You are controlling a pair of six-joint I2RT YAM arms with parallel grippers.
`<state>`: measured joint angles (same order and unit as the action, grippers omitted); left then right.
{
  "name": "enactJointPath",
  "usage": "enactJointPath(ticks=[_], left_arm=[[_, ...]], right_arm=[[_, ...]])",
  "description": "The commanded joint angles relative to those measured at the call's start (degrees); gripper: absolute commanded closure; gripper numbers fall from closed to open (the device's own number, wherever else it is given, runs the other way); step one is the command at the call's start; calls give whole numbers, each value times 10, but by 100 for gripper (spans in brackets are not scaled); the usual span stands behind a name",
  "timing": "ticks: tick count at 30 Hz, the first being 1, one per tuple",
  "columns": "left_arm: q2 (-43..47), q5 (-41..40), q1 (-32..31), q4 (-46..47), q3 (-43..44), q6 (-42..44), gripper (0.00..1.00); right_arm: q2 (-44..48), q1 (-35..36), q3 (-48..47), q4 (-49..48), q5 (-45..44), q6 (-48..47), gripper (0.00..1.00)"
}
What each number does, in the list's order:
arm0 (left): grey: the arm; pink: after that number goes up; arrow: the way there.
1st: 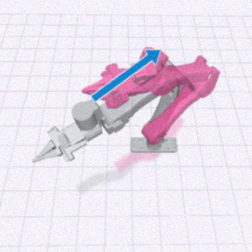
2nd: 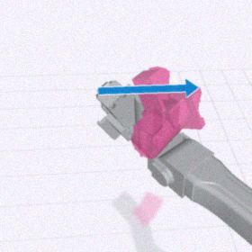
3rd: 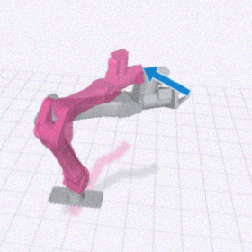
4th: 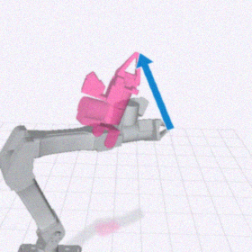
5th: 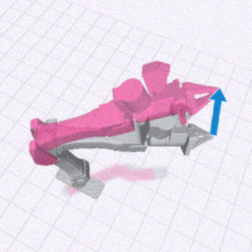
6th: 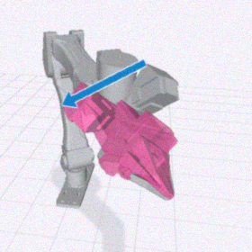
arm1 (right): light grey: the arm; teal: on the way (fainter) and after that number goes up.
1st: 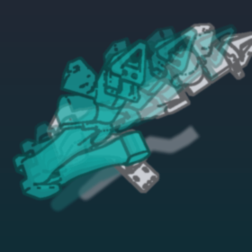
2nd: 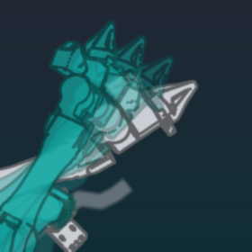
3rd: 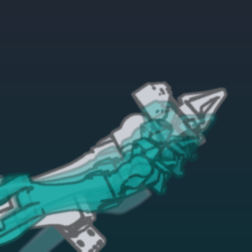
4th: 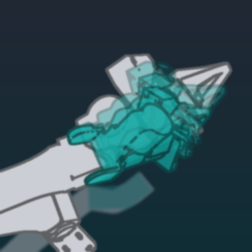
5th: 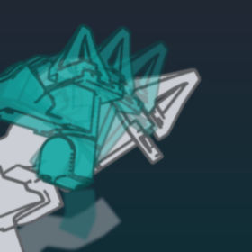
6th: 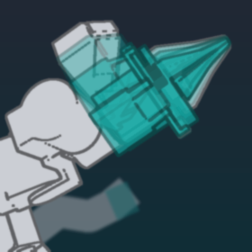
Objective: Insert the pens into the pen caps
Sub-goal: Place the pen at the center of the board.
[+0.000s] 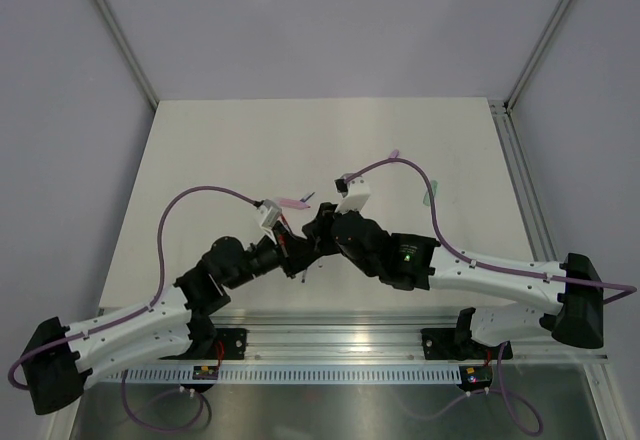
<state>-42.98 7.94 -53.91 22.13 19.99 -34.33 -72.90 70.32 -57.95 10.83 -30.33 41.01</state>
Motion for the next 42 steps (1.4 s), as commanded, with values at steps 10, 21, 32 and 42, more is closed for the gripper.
enactJointPath(ticks=[10,21,32,42], left_arm=[[12,-93,0,34,33,27,95],[45,-128,0,-30,18,64,14],[133,-259,0,-139,-7,86,1],[138,-307,1,-171,-13,86,1]], right_arm=[[1,4,15,56,23,21,94],[-14,-121,-1,42,104,-48,100],[-233,-357,-174,60,229,-156,100],[-475,-444,-402,166,264,-201,96]])
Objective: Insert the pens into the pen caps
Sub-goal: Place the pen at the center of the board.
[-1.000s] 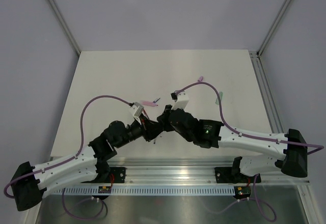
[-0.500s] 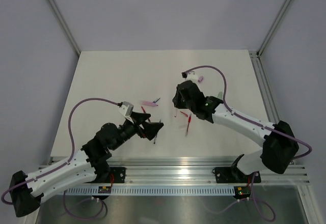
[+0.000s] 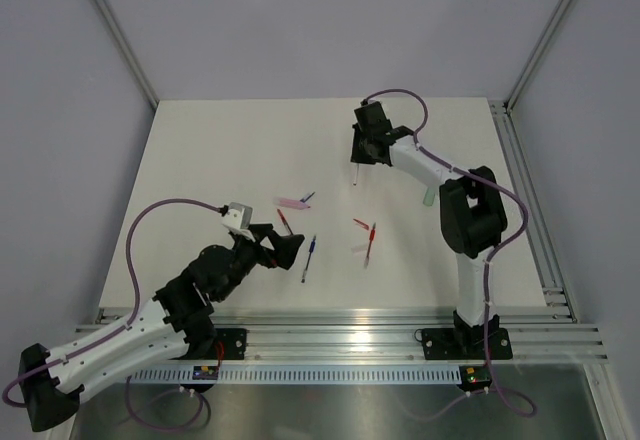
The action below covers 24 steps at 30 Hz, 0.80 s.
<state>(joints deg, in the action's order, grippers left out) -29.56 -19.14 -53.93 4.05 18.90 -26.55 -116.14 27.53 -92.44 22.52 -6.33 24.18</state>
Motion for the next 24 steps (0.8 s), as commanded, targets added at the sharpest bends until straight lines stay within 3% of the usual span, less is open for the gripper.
enactJointPath(ticks=[1,8,24], left_arm=[[5,-40,1,10,-3,8,1],[1,-39,1,11,-3,8,1],[-12,-45,1,11,4,20,1]], right_arm=[[-55,-19,-74,72,23,-36,96],[-115,-35,-145,130,28,-42,91],[-162,-48,-159,176,48,-44,69]])
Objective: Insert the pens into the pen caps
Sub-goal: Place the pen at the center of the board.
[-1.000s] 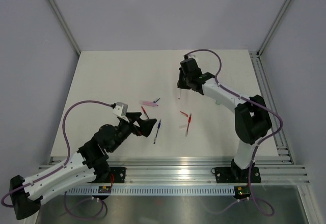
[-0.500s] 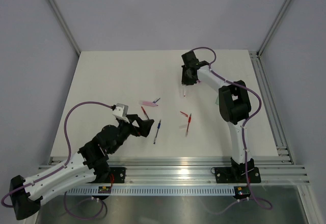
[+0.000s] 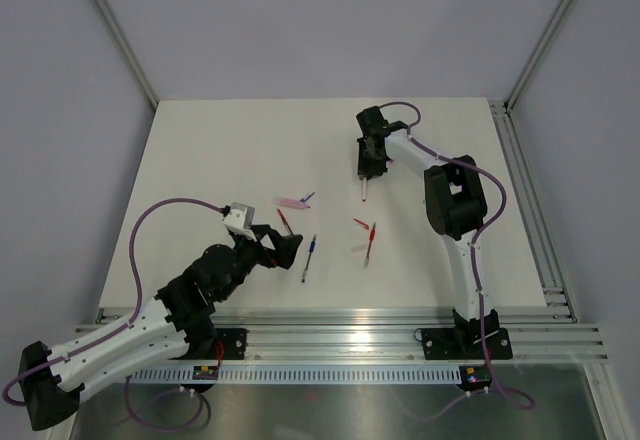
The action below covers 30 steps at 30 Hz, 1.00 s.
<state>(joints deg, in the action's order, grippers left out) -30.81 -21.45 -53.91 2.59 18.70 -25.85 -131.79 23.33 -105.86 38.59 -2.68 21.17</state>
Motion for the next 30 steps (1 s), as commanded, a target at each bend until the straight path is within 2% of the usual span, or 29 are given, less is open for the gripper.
enactJointPath(ticks=[1,5,10,11,15,16,19,25,30], left_arm=[[0,-23,1,24,6,12,1],[2,-27,1,25,3,15,1],[6,-31,1,22,2,13,1],[7,-32,1,23,1,14,1],[6,-32,1,21,5,15,1],[7,-35,1,20,3,15,1],[7,-37,1,20,5,17,1],[15,-38,1,17,1,16,1],[21,-41,1,14,0,15,1]], right_arm=[[-7,-6,-26,16,12,-14,68],[-4,-6,-21,21,6,-16,61],[14,-7,-3,6,6,-17,59],[20,-7,0,3,3,-17,55],[60,-6,6,-4,4,-19,53],[68,-7,9,-4,2,-19,49],[109,-6,20,-14,0,-23,43],[164,-8,21,-18,-29,-29,42],[157,-20,21,-11,-36,-22,49]])
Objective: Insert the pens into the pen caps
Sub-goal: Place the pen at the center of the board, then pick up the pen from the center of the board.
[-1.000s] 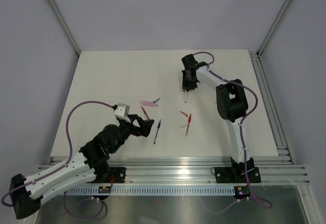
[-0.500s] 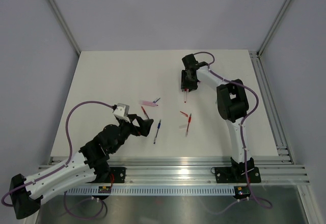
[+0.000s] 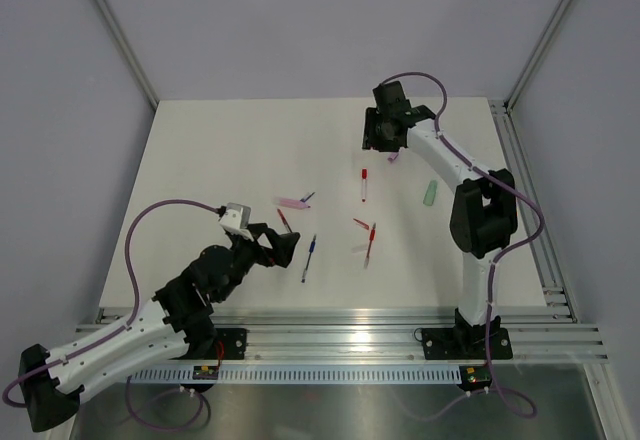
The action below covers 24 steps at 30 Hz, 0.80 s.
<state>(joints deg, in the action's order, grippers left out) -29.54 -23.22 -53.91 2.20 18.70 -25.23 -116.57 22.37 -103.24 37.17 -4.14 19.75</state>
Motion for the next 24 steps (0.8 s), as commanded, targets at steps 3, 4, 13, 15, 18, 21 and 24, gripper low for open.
enactJointPath(ticks=[3,4,13,15,18,21,24], left_arm=[[9,-20,1,20,-1,10,1],[8,-17,1,21,-1,8,1],[17,-32,1,16,-1,5,1],[23,-52,1,16,-7,3,1],[31,-80,1,4,-7,-4,2],[48,-102,1,-4,-11,-12,2],[70,-98,1,-20,-3,-27,2]], right_arm=[[-2,-13,-6,7,-71,-6,49],[-8,-16,-19,11,-93,-8,48],[-14,-38,31,-40,11,-5,50],[30,1,73,-84,32,-31,54],[73,64,95,-112,57,-109,58],[88,106,99,-110,121,-190,59],[80,126,82,-89,215,-243,57]])
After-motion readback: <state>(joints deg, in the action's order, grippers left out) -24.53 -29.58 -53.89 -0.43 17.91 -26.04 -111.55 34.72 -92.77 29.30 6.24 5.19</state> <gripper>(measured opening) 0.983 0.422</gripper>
